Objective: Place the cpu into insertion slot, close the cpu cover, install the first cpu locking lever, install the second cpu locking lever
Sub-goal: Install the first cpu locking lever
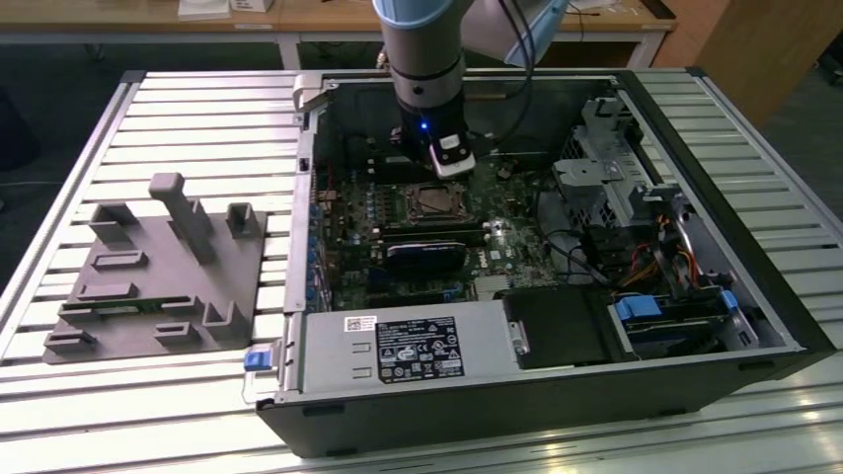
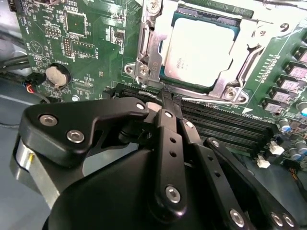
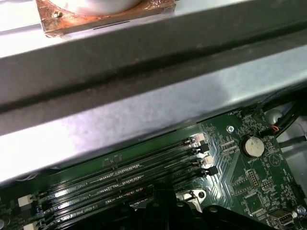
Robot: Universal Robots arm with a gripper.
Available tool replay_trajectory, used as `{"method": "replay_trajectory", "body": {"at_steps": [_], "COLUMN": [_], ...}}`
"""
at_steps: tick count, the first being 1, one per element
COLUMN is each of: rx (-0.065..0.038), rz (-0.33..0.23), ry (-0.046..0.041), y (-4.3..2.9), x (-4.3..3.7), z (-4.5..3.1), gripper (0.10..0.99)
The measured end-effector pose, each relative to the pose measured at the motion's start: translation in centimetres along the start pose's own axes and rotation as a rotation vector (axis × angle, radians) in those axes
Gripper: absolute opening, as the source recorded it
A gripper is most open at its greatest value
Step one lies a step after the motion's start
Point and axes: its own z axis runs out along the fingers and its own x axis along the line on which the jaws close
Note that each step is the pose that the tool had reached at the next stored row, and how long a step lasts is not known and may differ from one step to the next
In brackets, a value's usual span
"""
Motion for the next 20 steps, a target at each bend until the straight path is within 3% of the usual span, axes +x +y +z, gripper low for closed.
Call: {"method": "replay_trajectory", "body": {"at_steps": [8,15,20], "rx": [0.007,0.009,0.008], "rz": [0.002,0.002,0.002], "ry": [-0.0092,-0.0099,-0.0097], "y": [-0.10,-0.10,0.04], "x": [0.04,0.05,-0.02], "z": [0.42,0.42,-0.17], "gripper": [0.106,0.106,0.106]}}
